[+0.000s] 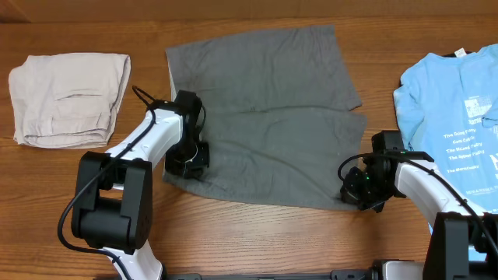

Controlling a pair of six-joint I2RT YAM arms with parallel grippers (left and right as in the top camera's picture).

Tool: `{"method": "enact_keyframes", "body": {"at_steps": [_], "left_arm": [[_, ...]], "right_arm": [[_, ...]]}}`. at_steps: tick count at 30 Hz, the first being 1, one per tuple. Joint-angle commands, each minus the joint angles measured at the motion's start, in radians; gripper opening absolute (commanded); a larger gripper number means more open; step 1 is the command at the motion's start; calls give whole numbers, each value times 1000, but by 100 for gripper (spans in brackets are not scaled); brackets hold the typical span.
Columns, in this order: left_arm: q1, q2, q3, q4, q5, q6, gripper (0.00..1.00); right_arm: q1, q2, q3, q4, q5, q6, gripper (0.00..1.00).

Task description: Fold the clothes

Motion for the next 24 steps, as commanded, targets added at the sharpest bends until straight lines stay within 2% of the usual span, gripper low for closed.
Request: {"method": "enact_keyframes", "body": {"at_steps": [1, 7, 8, 10, 17, 20, 24], "left_arm": [[6, -2, -12, -31, 10, 17, 23], [6, -2, -12, -68, -30, 24, 21], [6, -2, -12, -72, -39, 26, 18], [6, -2, -12, -72, -39, 52, 4], [6, -10, 60, -128, -29, 80, 4], [6, -23, 142, -173, 0, 80, 4], [6, -41, 248, -176, 60, 79, 4]], "right_arm": [[3, -10, -17, -31, 1, 31, 4], [3, -10, 20, -101, 1, 30, 4], [3, -10, 31, -114, 1, 29, 4], [3, -10, 72, -150, 1, 18, 4], [3, -10, 274, -242, 1, -8, 4], [3, -10, 344, -206, 1, -12, 4], [3, -8, 352, -36, 6, -37, 4]]}}
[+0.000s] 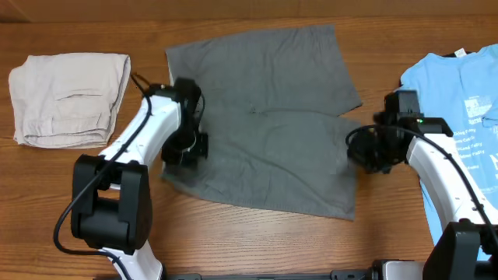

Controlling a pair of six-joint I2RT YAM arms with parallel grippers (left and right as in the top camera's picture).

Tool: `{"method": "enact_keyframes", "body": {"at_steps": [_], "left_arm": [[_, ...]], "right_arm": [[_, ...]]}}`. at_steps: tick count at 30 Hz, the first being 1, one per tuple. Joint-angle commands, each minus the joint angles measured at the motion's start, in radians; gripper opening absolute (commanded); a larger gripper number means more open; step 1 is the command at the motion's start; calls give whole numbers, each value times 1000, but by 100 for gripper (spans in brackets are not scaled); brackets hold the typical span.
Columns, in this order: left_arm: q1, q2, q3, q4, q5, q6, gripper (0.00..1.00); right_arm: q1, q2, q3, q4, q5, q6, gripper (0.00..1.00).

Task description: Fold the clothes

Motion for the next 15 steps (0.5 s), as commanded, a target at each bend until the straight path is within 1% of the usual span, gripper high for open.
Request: {"method": "enact_keyframes", "body": {"at_steps": [1, 5, 7, 8, 13, 15], "left_arm": [[2, -41, 95, 64, 100, 23, 4], [-8, -30, 67, 211, 129, 2, 7], [-13, -16, 34, 269, 129, -17, 6], [-15, -11, 19, 288, 129, -19, 4], [-14, 3, -58, 358, 126, -18, 4], [-14, 3, -79, 377, 125, -18, 4]], "right_arm": [[4, -2, 12, 126, 6, -27, 4], [4, 40, 7, 245, 5, -27, 4], [4, 73, 7, 290, 6, -27, 4], [4, 85, 7, 303, 6, -27, 4], [4, 187, 7, 401, 14, -54, 4], [4, 235, 7, 439, 55, -53, 4]]}}
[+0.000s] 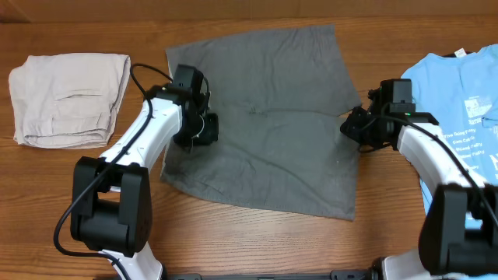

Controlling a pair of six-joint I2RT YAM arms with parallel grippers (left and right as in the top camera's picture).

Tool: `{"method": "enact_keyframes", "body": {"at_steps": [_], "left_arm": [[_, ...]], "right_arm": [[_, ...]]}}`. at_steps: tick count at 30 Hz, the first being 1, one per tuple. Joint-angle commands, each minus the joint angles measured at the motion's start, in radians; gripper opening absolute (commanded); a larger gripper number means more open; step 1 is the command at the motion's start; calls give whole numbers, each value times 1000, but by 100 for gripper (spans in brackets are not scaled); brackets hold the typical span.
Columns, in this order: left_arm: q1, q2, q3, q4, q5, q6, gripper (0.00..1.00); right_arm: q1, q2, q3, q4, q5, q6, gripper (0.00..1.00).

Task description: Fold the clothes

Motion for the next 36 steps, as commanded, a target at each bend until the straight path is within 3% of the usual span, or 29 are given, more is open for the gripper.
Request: {"method": "enact_keyframes", "body": {"at_steps": [1, 5, 8, 10, 19, 25, 32, 36], "left_arm": [[-6, 17, -52, 33, 18, -10, 4], [-6, 17, -90, 64, 11, -2, 4], [-6, 17, -111, 71, -12, -2, 4], [-6, 17, -121, 70, -20, -2, 4], [-6, 17, -126, 66, -27, 74, 4], [-6, -16, -85, 53, -2, 84, 4], [-6, -231, 7, -56, -13, 78, 4], [-6, -436, 6, -183, -16, 39, 4]], "right_arm": [[4, 87, 4, 54, 65, -21, 4], [4, 175, 4, 94, 150, -21, 10], [4, 211, 4, 82, 175, -21, 10], [4, 214, 5, 39, 174, -5, 4], [-3, 108, 90, -118, 212, 40, 4], [-3, 40, 146, -145, 208, -16, 7], [-3, -94, 239, -340, 208, -13, 13], [-3, -197, 243, -529, 181, 40, 29]]}}
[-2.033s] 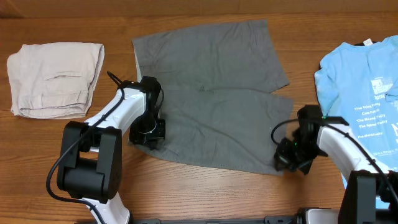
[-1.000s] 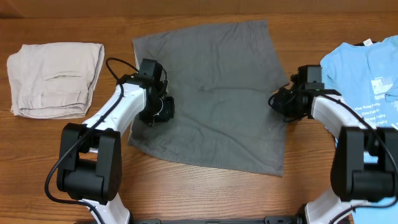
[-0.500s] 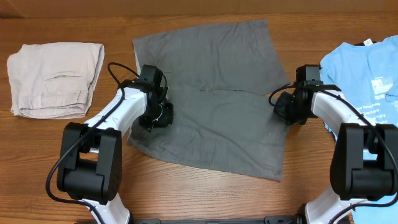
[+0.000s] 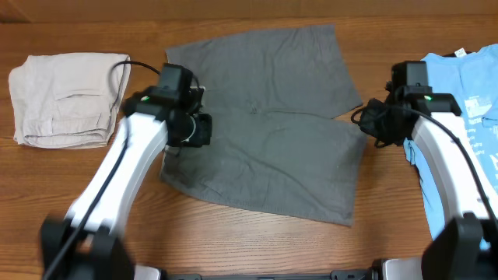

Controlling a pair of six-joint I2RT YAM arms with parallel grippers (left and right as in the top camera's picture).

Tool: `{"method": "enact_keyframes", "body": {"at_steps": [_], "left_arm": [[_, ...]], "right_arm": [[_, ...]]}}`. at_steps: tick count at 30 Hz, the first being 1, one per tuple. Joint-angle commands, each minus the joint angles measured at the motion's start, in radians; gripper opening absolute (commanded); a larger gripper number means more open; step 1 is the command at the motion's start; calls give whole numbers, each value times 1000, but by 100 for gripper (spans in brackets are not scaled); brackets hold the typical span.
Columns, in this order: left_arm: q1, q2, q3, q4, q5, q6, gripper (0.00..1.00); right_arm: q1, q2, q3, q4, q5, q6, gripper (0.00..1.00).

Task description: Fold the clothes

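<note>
Grey shorts (image 4: 268, 148) lie spread flat in the middle of the table in the overhead view, waistband toward the far edge, with a slit on the right side between the two legs. My left gripper (image 4: 194, 130) sits low over the shorts' left edge. At the right edge, by the slit, is my right gripper (image 4: 372, 124). From above, the fingers of both are hidden under the wrists, and no cloth is lifted.
A folded beige garment (image 4: 70, 97) lies at the far left. A light blue printed T-shirt (image 4: 467, 117) lies at the right, partly under the right arm. The wooden table (image 4: 233, 241) shows along the near edge.
The right gripper has moved outward to the right, off the cloth by the slit. The left gripper sits slightly further left at the shorts' left edge. The shorts' right edge lies a little further out.
Both grippers were first at the shorts' near corners, left and right. Then each stood further up its side of the cloth. Then both were at mid-height on the side edges. Now the shorts lie flat and spread.
</note>
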Motion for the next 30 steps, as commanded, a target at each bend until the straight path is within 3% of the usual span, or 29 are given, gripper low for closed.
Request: {"method": "enact_keyframes", "body": {"at_steps": [1, 3, 6, 8, 16, 21, 30], "left_arm": [[-6, -197, 23, -95, -3, -30, 4], [-6, -262, 23, -158, -3, -52, 4], [-6, -306, 23, -228, -3, -56, 24], [-6, -309, 19, -265, -3, -55, 29], [-6, -290, -132, -179, -2, -55, 48], [-6, -269, -246, -82, -2, -55, 53], [-6, -222, -338, 21, -2, -55, 59]], "right_arm": [[-2, -92, 25, -125, -26, 58, 30], [-2, -114, 25, -203, -66, 76, 31], [-2, -119, 23, -300, -114, 76, 37], [1, -119, 2, -341, -143, 76, 40], [19, -119, -214, -339, -171, 76, 40], [19, -119, -331, -335, -170, 118, 38], [21, -119, -344, -348, -209, 178, 40]]}}
